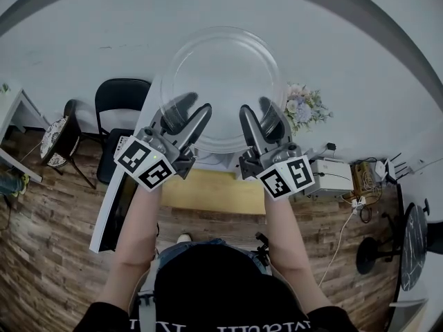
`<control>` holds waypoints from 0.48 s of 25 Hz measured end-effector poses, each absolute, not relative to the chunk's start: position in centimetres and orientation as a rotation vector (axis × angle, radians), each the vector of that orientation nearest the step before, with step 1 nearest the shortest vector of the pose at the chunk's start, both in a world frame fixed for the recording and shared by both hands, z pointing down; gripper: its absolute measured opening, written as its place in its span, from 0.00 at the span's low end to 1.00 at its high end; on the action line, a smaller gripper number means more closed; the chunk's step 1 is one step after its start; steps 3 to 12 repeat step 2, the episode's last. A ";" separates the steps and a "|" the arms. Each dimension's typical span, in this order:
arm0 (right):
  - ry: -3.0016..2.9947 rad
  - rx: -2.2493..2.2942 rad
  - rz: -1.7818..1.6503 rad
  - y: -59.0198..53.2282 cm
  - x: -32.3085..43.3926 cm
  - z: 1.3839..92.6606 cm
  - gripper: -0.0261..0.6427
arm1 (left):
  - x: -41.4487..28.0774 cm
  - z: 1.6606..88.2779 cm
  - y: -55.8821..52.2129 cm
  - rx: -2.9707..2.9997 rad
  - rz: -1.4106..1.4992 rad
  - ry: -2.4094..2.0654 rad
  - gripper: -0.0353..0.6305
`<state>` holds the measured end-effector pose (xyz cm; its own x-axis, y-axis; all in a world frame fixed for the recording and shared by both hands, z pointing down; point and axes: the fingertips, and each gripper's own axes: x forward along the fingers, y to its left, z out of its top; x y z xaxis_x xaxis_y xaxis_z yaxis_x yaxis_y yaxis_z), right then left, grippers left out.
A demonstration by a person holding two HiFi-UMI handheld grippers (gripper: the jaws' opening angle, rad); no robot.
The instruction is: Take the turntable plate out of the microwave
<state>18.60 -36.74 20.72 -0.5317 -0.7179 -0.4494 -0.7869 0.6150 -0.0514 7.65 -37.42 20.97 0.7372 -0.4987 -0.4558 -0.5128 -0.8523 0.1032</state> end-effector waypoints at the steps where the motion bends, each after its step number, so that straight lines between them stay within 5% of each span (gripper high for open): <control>1: 2.410 -1.196 0.217 -36.8 18.6 20.8 0.37 | 7.7 21.0 -37.4 -2.902 0.744 0.843 0.30; 12: 2.408 -1.197 0.217 -36.8 18.7 20.8 0.37 | 7.7 21.0 -37.4 -2.903 0.741 0.842 0.30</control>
